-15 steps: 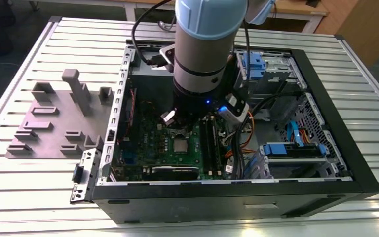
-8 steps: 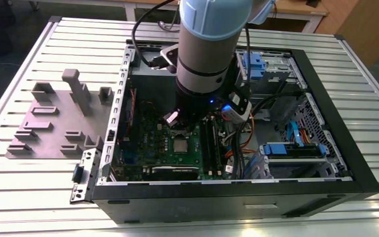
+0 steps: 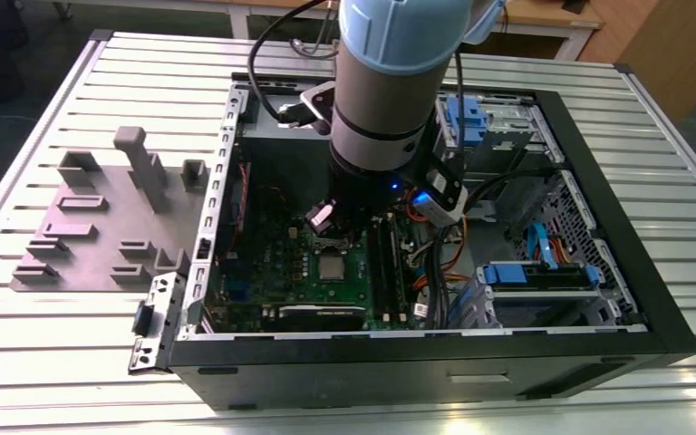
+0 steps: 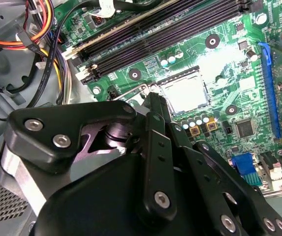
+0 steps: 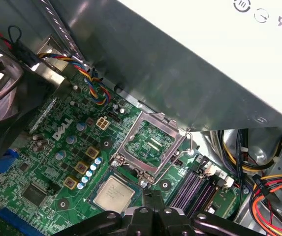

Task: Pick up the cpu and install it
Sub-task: 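Close the cpu cover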

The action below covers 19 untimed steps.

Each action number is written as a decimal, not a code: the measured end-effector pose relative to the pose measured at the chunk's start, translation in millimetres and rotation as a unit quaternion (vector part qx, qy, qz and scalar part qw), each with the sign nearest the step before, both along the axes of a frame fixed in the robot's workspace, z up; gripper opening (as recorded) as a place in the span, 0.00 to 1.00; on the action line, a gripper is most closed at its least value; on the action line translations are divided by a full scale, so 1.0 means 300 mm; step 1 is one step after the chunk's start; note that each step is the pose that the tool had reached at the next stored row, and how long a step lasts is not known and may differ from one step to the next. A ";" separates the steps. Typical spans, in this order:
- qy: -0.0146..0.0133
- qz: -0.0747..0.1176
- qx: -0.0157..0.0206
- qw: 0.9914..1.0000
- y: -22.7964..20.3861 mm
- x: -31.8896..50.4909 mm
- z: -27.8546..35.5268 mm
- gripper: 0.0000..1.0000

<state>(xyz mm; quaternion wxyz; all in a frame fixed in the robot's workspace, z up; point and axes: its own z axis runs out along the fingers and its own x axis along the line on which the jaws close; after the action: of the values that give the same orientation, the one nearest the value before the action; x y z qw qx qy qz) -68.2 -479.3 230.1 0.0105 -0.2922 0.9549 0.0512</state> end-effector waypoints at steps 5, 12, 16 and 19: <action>0.000 0.000 0.000 1.000 0.000 0.000 0.000 0.11; 0.000 0.000 0.001 1.000 0.003 0.012 -0.003 0.11; 0.000 0.000 0.006 1.000 0.004 0.012 -0.005 0.11; 0.000 0.001 0.013 1.000 0.004 0.013 -0.006 0.11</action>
<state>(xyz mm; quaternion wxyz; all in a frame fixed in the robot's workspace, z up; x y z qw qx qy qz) -64.4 -478.0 228.3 0.0144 -0.2925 0.9540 0.0637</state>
